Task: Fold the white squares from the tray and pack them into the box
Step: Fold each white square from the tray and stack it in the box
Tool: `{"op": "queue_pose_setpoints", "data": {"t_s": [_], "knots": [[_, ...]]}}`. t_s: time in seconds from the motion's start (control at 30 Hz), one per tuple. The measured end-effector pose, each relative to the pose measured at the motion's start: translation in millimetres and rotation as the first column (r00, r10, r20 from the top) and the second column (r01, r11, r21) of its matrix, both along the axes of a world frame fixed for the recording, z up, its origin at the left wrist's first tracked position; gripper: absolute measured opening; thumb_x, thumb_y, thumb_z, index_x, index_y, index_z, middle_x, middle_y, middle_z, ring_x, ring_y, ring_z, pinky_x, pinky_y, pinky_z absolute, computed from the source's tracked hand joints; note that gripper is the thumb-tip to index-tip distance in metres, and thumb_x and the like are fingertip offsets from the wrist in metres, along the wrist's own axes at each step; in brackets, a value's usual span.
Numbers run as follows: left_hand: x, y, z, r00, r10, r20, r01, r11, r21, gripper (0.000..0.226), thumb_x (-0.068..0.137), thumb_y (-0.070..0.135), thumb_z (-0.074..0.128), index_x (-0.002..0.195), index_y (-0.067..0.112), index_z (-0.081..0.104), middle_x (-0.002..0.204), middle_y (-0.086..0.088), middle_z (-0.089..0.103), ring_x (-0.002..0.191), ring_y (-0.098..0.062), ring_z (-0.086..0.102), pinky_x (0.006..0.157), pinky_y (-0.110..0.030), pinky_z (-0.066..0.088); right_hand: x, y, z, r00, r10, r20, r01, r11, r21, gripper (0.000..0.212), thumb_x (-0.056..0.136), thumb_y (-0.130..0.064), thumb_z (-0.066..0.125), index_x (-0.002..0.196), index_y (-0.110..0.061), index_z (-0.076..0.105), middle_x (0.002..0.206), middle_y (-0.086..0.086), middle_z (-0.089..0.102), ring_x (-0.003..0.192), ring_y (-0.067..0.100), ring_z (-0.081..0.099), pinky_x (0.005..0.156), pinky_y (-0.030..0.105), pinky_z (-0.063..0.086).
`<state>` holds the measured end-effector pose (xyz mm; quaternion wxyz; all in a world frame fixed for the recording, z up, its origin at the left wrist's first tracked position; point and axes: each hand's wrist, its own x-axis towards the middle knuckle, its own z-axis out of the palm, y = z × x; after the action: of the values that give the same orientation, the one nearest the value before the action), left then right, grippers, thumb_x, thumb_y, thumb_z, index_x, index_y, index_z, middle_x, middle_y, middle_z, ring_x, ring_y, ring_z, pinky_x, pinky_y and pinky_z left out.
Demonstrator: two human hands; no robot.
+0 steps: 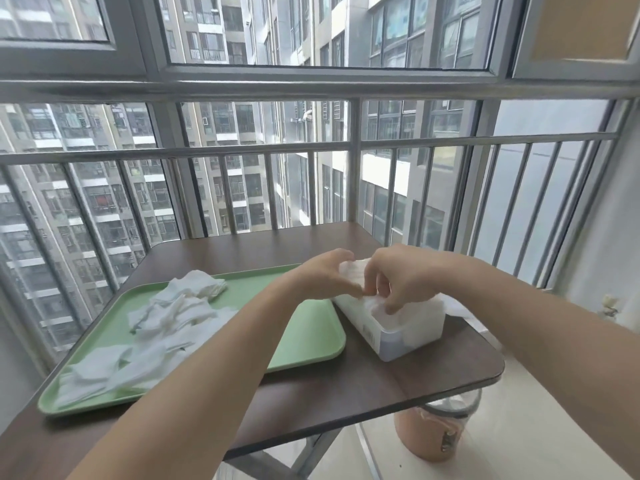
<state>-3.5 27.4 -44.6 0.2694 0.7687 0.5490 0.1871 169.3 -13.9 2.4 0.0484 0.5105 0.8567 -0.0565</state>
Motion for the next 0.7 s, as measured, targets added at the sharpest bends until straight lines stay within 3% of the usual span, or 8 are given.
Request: {"op": "queue_pose_setpoints", "data": {"t_s": [0.1,0.2,0.4,0.53,0.6,0.7], "knots": [[-12,-15,4,0.999,0.003,0.033,-0.005,0.999,0.049,0.078,0.085,0.031,0.079,0.150,0.014,0.040,0.149,-0.003,0.046,0.134,-0.020,0.046,0.112,-0.037,0.038,-1,-2,15,0.999,-0.027,-0.047,0.026,0.999,-0.040,0.027,0.083,-0.014,0.074,0.108,-0.024,0.070,0.095,-0.011,0.070,0.082,0.004,0.065,0.070,0.024,0.055],[-31,-29,5,0.999,0.019,0.035,-0.022,0.995,0.095,0.060,0.087,0.032,0.076,0.140,0.019,0.052,0.140,0.002,0.055,0.129,-0.018,0.051,0.111,-0.037,0.040,-9,-2,26,0.987,-0.017,-0.163,0.027,0.998,0.059,0.017,0.086,-0.017,0.070,0.102,-0.023,0.072,0.097,-0.008,0.069,0.086,0.010,0.067,0.077,0.030,0.058],[-101,-62,8,0.988,0.121,0.099,-0.134,0.983,0.127,0.026,0.089,0.027,0.074,0.114,0.024,0.068,0.114,0.007,0.068,0.113,-0.011,0.062,0.105,-0.033,0.046,-64,-9,27,0.928,0.108,-0.356,-0.079,0.992,0.095,0.010,0.085,-0.022,0.076,0.095,-0.021,0.072,0.087,-0.008,0.069,0.080,0.011,0.067,0.068,0.022,0.056],[-156,-79,14,0.972,0.208,0.112,-0.220,0.969,0.113,0.011,0.090,0.027,0.073,0.101,0.028,0.069,0.098,0.011,0.072,0.093,-0.009,0.068,0.087,-0.031,0.056,-118,-6,9,0.897,0.157,-0.414,-0.149,0.987,0.053,0.011,0.086,-0.025,0.074,0.096,-0.021,0.073,0.088,-0.008,0.069,0.080,0.009,0.067,0.064,0.018,0.054],[-183,-87,17,0.955,0.260,0.145,-0.274,0.958,0.088,0.006,0.093,0.023,0.070,0.097,0.027,0.069,0.092,0.005,0.075,0.084,-0.012,0.072,0.078,-0.029,0.057,-147,-1,-1,0.879,0.174,-0.444,-0.177,0.984,0.037,0.010,0.089,-0.023,0.071,0.097,-0.019,0.074,0.088,-0.009,0.069,0.076,0.005,0.064,0.059,0.014,0.048],[-216,-92,19,0.910,0.349,0.225,-0.365,0.931,0.029,0.006,0.096,0.017,0.064,0.100,0.017,0.069,0.090,-0.004,0.077,0.080,-0.014,0.074,0.079,-0.032,0.058,-184,12,-12,0.865,0.180,-0.469,-0.173,0.983,0.057,0.016,0.092,-0.015,0.062,0.101,-0.019,0.075,0.091,-0.008,0.067,0.080,0.007,0.063,0.059,0.012,0.044]]}}
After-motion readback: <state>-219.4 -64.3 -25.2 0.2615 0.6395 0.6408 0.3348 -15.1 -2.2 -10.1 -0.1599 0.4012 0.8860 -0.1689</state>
